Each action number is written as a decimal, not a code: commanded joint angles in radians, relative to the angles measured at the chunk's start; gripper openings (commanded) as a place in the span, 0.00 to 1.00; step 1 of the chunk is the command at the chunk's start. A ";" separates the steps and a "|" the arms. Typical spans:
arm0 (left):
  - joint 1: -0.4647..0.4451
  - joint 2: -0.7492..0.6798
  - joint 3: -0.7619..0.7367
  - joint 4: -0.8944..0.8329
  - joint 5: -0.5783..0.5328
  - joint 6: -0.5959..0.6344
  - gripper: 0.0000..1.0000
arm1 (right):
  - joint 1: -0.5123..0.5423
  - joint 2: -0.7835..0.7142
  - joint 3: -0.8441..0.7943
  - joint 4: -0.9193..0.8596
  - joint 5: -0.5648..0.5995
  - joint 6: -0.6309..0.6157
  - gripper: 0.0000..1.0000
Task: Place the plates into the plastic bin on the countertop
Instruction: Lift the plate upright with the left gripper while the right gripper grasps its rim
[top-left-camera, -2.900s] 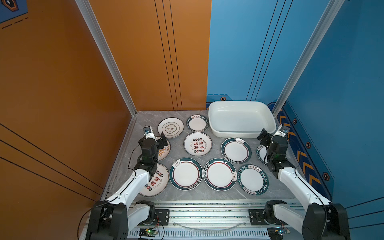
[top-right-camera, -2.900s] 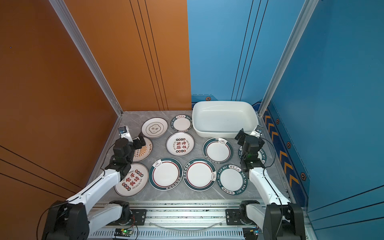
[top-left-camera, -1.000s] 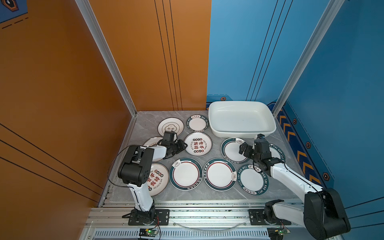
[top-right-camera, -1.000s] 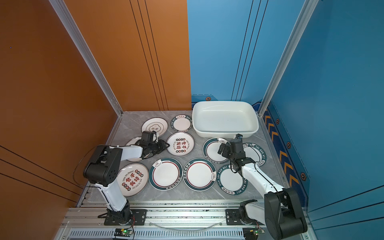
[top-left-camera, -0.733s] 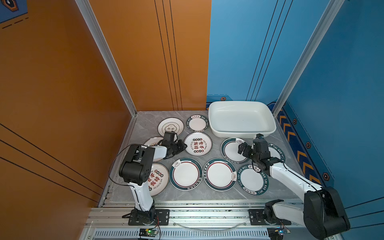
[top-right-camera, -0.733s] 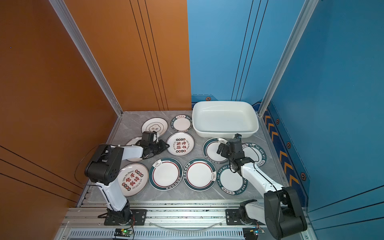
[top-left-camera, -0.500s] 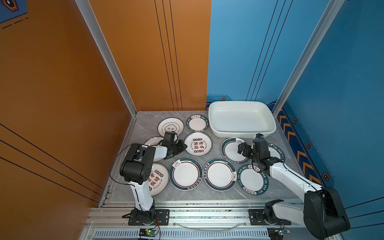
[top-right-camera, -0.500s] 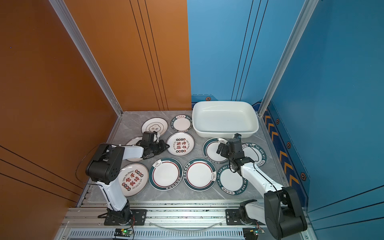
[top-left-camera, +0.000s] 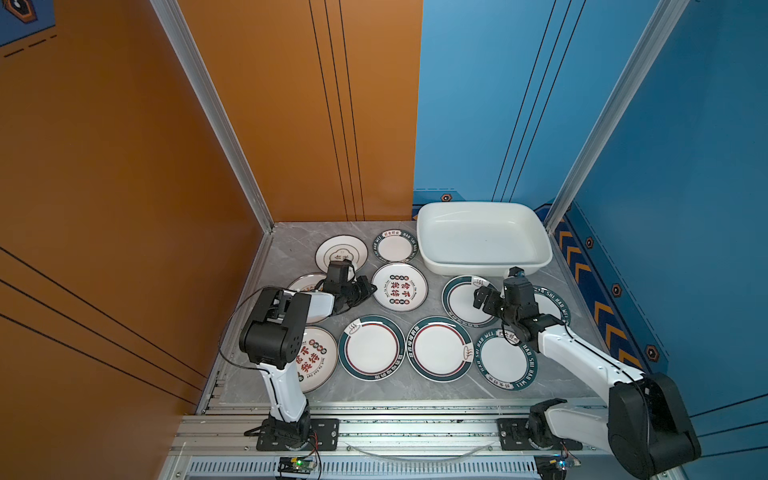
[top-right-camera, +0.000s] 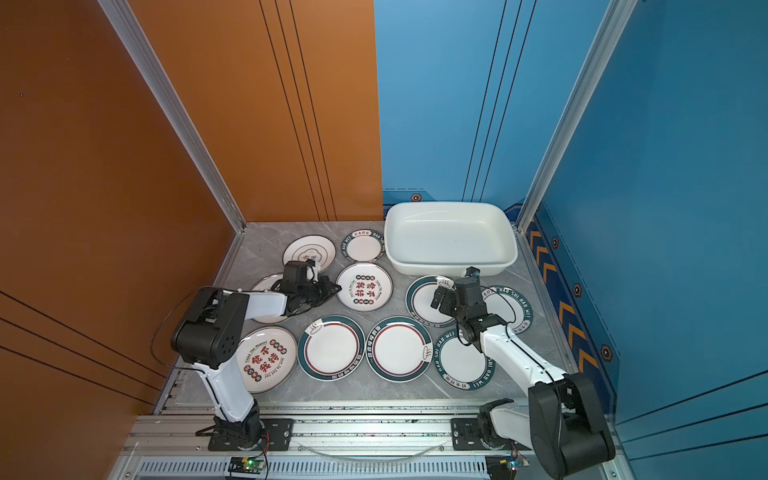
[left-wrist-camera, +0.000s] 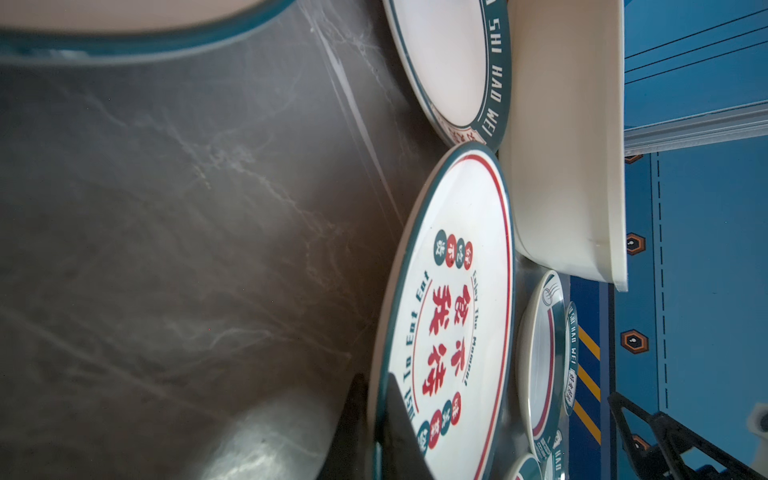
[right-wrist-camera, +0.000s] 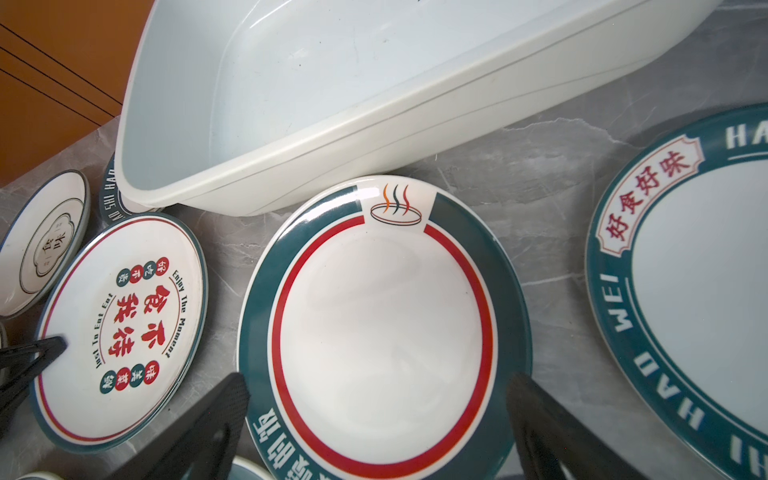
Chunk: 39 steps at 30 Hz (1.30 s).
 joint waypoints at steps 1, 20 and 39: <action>0.006 -0.027 -0.029 -0.018 0.032 -0.003 0.00 | 0.011 -0.018 0.019 0.006 -0.025 -0.006 0.99; 0.057 -0.328 -0.061 -0.042 0.198 -0.104 0.00 | 0.121 0.196 0.119 0.330 -0.556 0.050 0.99; 0.032 -0.465 -0.088 -0.197 0.157 -0.014 0.00 | 0.218 0.430 0.221 0.618 -0.667 0.263 0.56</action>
